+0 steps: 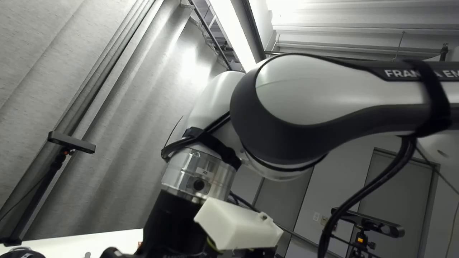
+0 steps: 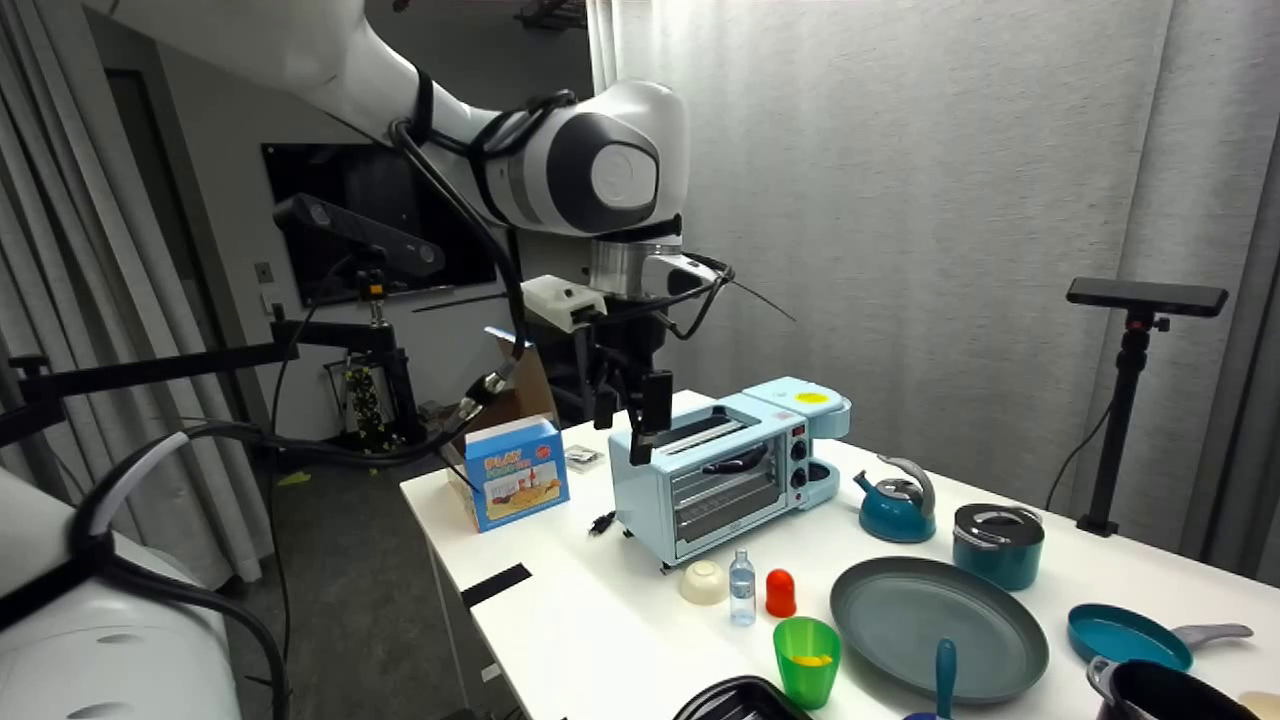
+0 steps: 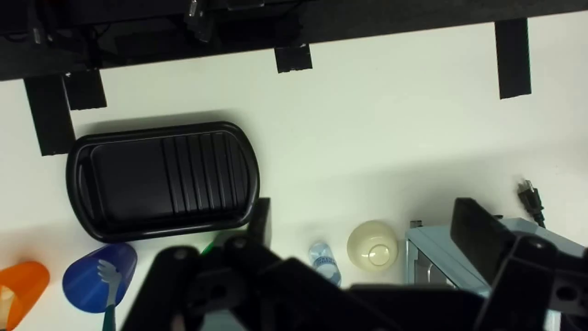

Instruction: Put the light green cup on the grey plate, put the dark blue cup on the grey plate

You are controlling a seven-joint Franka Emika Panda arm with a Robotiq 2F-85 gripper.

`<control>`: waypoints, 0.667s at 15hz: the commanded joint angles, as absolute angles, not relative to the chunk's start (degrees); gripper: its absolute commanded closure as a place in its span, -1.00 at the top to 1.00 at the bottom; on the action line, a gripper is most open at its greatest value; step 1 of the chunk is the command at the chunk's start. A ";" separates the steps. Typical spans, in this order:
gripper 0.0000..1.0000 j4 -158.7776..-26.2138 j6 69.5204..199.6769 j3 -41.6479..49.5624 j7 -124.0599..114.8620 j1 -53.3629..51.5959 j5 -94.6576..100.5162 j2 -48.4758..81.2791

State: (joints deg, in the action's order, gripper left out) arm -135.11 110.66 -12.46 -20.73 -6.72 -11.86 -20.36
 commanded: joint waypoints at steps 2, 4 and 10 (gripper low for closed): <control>1.00 -133.17 110.70 -12.11 -21.84 -5.41 -7.09 -18.85; 1.00 -132.54 111.27 -11.68 -21.55 -4.87 -5.40 -17.91; 1.00 -130.91 117.43 -10.25 -20.04 -3.63 -0.26 -13.59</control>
